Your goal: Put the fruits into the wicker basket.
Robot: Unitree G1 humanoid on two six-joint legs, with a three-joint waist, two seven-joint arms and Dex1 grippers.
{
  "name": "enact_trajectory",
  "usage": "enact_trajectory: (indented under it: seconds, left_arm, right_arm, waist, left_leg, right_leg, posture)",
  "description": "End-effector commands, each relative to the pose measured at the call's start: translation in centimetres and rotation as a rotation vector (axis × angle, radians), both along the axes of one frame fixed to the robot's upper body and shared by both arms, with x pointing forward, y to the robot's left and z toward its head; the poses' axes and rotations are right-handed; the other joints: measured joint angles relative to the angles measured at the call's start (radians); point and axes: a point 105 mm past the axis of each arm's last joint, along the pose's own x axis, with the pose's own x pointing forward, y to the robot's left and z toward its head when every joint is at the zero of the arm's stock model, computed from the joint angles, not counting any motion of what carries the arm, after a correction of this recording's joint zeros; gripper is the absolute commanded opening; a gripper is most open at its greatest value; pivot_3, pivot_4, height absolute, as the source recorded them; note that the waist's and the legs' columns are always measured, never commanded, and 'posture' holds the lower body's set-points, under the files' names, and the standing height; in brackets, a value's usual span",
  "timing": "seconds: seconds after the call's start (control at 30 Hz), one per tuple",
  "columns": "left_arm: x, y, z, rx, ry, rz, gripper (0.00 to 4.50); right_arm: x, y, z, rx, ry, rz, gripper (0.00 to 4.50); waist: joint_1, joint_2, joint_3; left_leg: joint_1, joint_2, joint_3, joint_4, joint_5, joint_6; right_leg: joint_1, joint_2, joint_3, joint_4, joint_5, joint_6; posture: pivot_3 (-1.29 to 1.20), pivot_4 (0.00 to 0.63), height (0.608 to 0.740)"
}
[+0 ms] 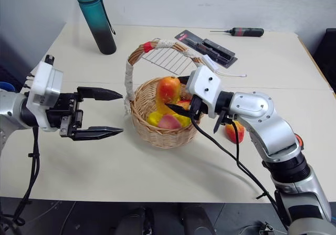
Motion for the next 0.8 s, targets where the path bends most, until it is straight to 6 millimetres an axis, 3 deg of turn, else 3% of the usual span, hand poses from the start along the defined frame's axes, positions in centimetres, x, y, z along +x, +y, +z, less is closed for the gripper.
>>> enact_trajectory:
  seconds: [0.03, 0.27, 0.37, 0.5, 0.63, 0.7, 0.8]
  left_arm:
    - [0.2, -0.3, 0.6, 0.012, -0.058, -0.022, 4.5]
    - [0.7, -1.2, 0.7, 0.001, -0.052, -0.084, 4.5]
    - [1.0, -1.5, 1.0, -0.005, -0.055, -0.108, 4.5]
    - [1.1, -1.5, 1.3, -0.015, -0.051, -0.122, 4.5]
    - [1.1, -1.4, 0.8, -0.003, -0.042, -0.127, 4.5]
    - [0.9, -1.5, 0.8, -0.006, -0.04, -0.139, 4.5]
    - [0.5, -2.2, 0.9, -0.007, -0.054, -0.171, 4.5]
  right_arm:
    - [-0.8, -1.2, 2.0, 0.026, -0.067, -0.017, 4.47]
    - [-4.2, -5.3, 2.3, 0.036, 0.099, 0.072, 4.47]
    - [-5.8, -8.8, 3.5, 0.103, 0.251, 0.044, 4.47]
    - [-6.3, -14.2, 3.9, 0.15, 0.326, -0.174, 4.47]
    - [-7.9, -18.5, 1.4, 0.153, 0.46, -0.357, 4.47]
    - [-8.4, -19.3, -0.4, 0.137, 0.515, -0.404, 4.47]
    - [-7.6, -19.9, -3.3, 0.098, 0.541, -0.489, 4.47]
  waist:
    - [0.0, 0.0, 0.0]
    - [0.004, 0.0, 0.0]
    - [0.005, 0.0, 0.0]
    - [0.004, 0.0, 0.0]
    - [0.005, 0.0, 0.0]
    - [0.003, 0.0, 0.0]
    - [-0.005, 0.0, 0.0]
  left_leg:
    - [0.0, 0.0, 0.0, 0.001, 0.0, 0.0]
    - [0.005, -0.001, -0.001, 0.003, 0.001, -0.001]
    - [0.004, -0.001, -0.001, 0.005, 0.001, 0.0]
    - [0.005, -0.001, -0.001, 0.006, 0.0, 0.002]
    - [0.004, -0.001, -0.003, 0.007, -0.002, 0.005]
    - [0.005, -0.001, -0.003, 0.007, -0.002, 0.005]
    - [0.005, 0.0, -0.003, 0.01, -0.002, 0.005]
  right_leg:
    - [0.0, 0.0, 0.0, 0.001, 0.0, 0.0]
    - [0.004, 0.001, 0.001, 0.005, 0.0, 0.0]
    - [0.005, 0.001, 0.001, 0.006, 0.0, 0.0]
    - [0.006, 0.001, 0.001, 0.006, 0.0, 0.0]
    - [0.007, 0.001, 0.001, 0.006, 0.0, 0.0]
    - [0.007, 0.001, 0.001, 0.006, 0.0, 0.001]
    - [0.009, 0.002, 0.001, 0.006, 0.0, 0.001]
  posture:
    - [0.0, 0.15, 0.74]
    - [0.0, 0.15, 0.74]
    - [0.0, 0.15, 0.74]
    - [0.0, 0.15, 0.74]
    - [0.0, 0.15, 0.74]
    - [0.0, 0.15, 0.74]
    - [0.0, 0.15, 0.74]
